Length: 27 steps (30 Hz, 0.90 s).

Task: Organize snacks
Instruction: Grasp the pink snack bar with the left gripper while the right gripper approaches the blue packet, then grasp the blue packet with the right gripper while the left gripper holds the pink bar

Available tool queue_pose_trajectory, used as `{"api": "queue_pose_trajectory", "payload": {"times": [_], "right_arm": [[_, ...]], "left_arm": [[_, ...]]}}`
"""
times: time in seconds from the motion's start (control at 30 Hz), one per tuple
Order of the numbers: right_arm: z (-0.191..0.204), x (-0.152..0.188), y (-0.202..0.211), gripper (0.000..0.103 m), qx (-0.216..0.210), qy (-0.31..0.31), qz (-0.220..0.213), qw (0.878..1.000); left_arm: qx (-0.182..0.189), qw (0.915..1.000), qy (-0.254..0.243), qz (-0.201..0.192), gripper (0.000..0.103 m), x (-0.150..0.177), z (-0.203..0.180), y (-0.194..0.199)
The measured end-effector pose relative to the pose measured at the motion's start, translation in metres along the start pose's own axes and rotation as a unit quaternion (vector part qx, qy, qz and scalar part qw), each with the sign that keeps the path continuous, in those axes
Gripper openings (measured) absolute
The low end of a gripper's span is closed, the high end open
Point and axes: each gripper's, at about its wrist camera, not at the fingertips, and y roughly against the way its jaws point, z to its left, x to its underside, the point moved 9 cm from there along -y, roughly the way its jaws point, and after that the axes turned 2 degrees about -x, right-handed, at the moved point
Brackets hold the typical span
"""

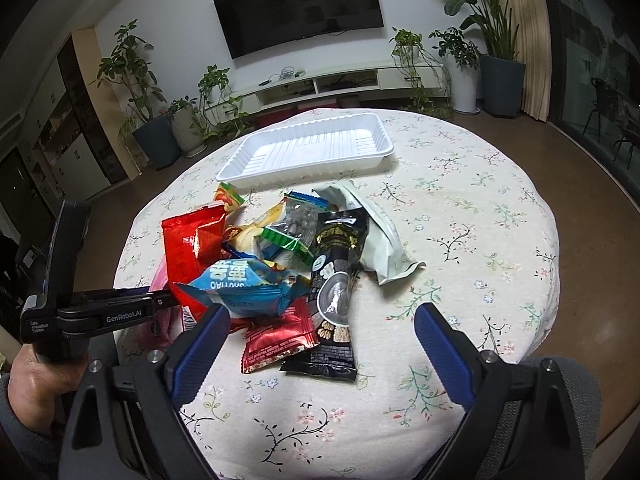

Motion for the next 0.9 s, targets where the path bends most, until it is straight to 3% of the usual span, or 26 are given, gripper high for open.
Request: {"api": "queue_pose_trajectory", "payload": {"times": [0.17,0.53,0.8,0.9], "right_arm": [[0.01,-0.001,0.003,0.094,-0.014,0.014,-0.004,1.0],[0.047,-0.008,-0.013,0.094,-0.051,0.076,-0.022,0.996],[0.055,-0.006,-0.038,0.094,-0.046,0.1,-0.014,0.994],[0.06,-0.004,-0.049,0.089,-0.045,0.111,-0.006,0.993]], "left_arm": [[0.024,0.9997,-0.007,-0.004,0.019,0.01,-0.006,0.006],[0.086,0.9954,0.04,-0.018,0.019,0.028,0.006,0.021],[0.113,0.9922,0.047,-0.022,0.019,0.034,0.004,0.021],[0.118,0.9916,0.048,-0.022,0.019,0.035,0.002,0.021]]}}
